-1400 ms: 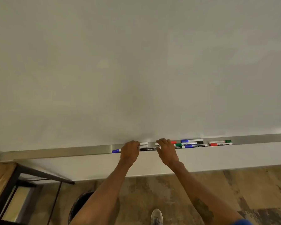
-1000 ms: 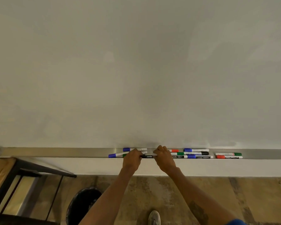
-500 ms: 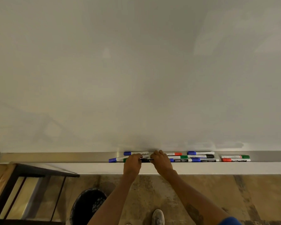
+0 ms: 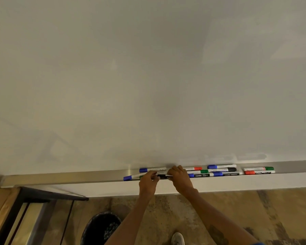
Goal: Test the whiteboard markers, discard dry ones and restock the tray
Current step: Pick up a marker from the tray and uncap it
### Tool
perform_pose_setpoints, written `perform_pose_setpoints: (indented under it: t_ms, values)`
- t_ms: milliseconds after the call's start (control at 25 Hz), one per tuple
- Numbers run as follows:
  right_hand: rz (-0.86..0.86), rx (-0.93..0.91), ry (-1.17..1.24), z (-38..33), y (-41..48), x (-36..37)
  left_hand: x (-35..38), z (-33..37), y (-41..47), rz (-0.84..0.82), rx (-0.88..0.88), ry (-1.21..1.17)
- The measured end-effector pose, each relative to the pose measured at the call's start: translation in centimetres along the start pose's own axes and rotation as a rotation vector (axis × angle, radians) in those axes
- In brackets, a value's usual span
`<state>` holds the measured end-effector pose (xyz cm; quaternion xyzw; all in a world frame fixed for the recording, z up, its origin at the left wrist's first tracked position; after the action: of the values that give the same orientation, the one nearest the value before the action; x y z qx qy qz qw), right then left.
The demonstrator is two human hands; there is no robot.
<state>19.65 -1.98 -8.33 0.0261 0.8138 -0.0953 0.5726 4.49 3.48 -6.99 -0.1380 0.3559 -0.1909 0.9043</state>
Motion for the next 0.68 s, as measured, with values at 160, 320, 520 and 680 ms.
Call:
perform_pose_setpoints:
  t_ms: [160, 320, 520, 680]
  values:
    - [0.076, 0.048, 0.080, -0.8, -0.7, -0.9, -1.3, 0.8, -0.4, 0.058, 0.036, -0.174]
    - [0.158, 0.054, 0.206, -2.5, -1.0, -2.8, -2.7, 2.8, -1.3, 0.100, 0.090, -0.304]
    - [0.161, 0.024, 0.478, -5.4, -1.7, -5.5, -4.4, 5.4, -2.4, 0.080, -0.012, -0.659]
    - [0.302, 0.058, 0.489, -8.0, -2.1, -7.6, -5.9, 7.7, -3.6, 0.052, 0.007, -0.862]
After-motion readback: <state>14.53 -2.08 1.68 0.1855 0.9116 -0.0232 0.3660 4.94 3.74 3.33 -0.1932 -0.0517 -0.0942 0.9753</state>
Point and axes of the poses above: each hand's wrist, its own y-axis towards the middle knuckle, its own x-axis out of the palm, z = x × y, the point moved 2 cm from there along y, towards the middle knuckle, and after that the axes turned 1 degree about -x, right-handed, at the moved point
